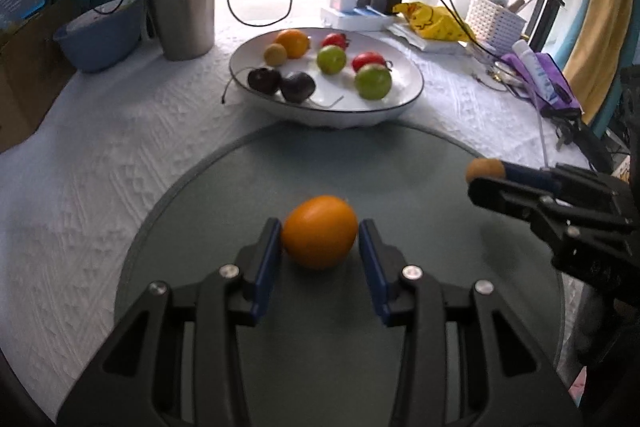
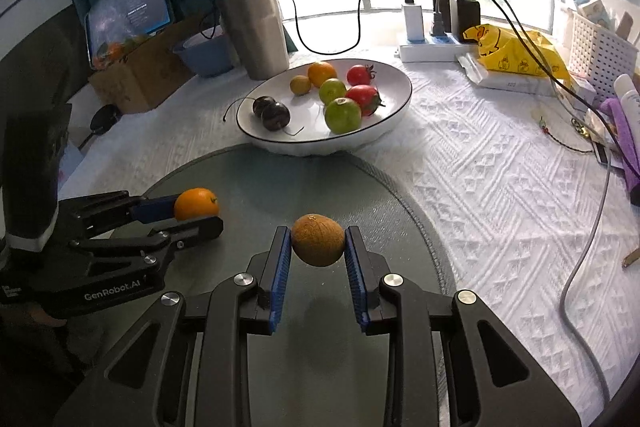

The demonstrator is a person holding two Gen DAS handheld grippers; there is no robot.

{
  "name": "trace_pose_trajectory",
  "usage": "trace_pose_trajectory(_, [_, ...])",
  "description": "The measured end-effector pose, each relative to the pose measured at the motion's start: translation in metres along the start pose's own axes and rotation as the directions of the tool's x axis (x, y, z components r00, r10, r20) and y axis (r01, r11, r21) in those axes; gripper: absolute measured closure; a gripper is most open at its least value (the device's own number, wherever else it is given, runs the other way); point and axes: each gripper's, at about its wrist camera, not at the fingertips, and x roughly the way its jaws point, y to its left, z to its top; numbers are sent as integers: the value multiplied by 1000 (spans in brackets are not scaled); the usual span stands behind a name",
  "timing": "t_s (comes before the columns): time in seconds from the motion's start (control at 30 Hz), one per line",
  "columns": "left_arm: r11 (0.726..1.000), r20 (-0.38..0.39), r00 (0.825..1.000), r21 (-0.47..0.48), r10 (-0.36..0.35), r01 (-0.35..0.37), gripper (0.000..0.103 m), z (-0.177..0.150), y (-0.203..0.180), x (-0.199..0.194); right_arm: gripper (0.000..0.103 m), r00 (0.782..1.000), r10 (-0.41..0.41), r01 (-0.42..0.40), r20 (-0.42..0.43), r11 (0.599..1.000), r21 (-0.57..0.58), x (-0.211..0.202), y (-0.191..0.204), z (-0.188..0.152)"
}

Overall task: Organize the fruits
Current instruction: 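Grasp the brown kiwi with the right tool while the left tool grasps the orange, then carry the kiwi with the right tool while the left tool carries the orange to the bowl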

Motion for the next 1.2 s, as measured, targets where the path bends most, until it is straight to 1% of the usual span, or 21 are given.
trace_pose_trajectory(0.03, [1000, 4, 1000, 5, -4, 4, 66, 0, -1, 0, 74, 1000, 1, -1, -1, 1000, 0, 1, -1, 1])
trace_pose_trajectory(0.13, [999, 1, 1000, 25, -31, 31, 66, 3, -6, 1, 74, 1000, 2, -2, -2, 1000, -2, 3, -1, 4])
trace_pose_trajectory(0.33, [997, 34, 998, 49, -54, 52, 66, 13, -9, -4, 74, 1000, 5, -5, 2, 1000, -7, 8, -2, 14])
trace_pose_trajectory(0.57, [996, 84, 994, 60, -67, 62, 66, 36, -10, -11, 74, 1000, 7, -6, 14, 1000, -22, 10, -2, 31])
trace_pose_trajectory(0.87, [996, 103, 992, 60, -72, 66, 66, 59, -1, -6, 74, 1000, 3, -2, 27, 999, -37, 15, -5, 55])
trace_pose_trajectory(1.2, [996, 118, 990, 54, -78, 72, 66, 78, 11, 3, 74, 1000, 7, -6, 21, 999, -51, 32, -2, 76])
